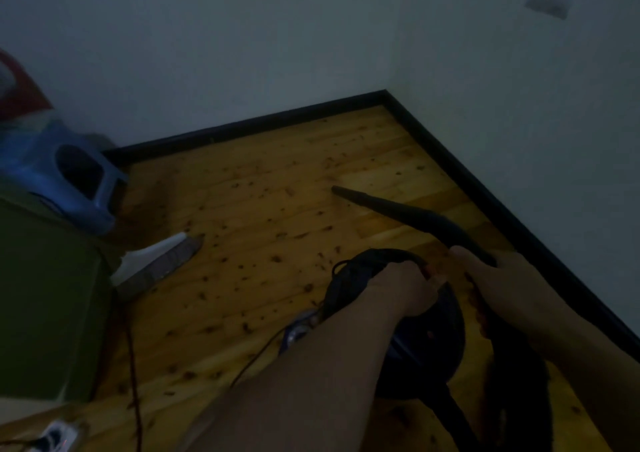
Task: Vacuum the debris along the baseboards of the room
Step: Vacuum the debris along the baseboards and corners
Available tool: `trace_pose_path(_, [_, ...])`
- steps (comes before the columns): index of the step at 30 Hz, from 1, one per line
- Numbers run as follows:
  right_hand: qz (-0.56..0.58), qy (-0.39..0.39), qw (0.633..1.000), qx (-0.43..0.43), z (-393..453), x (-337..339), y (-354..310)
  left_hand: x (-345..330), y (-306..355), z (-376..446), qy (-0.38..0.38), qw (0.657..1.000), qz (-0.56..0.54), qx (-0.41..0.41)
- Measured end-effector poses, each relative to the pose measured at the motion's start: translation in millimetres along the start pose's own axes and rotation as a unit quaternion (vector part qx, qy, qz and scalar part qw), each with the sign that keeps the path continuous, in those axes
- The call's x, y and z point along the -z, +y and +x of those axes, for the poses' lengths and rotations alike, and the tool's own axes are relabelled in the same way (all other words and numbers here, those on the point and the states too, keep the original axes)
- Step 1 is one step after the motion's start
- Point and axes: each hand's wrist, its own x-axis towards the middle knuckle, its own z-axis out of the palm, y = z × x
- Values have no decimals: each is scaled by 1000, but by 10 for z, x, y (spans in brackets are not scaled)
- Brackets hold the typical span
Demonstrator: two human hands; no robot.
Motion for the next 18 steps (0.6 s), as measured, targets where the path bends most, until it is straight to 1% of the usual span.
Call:
trace_pose_path(4, [-10,7,1000,-9,-109,-18,118,-137,-11,-202,-15,1000,8,6])
trace_pose_path(6, [9,8,1000,-16,-115,54,144,-218,16,-256,-14,1000,10,10])
trace_pose_path(8, [27,7,999,-28,-97,74,169,-265,-41,-265,-2,1000,12,18])
trace_pose_path(12, [56,18,997,-58,-78,278,299,-288,-41,-203,28,1000,6,4])
trace_pose_path(18, [89,37,992,-77,-205,489,403,-321,-51,-185,43,999,23,22])
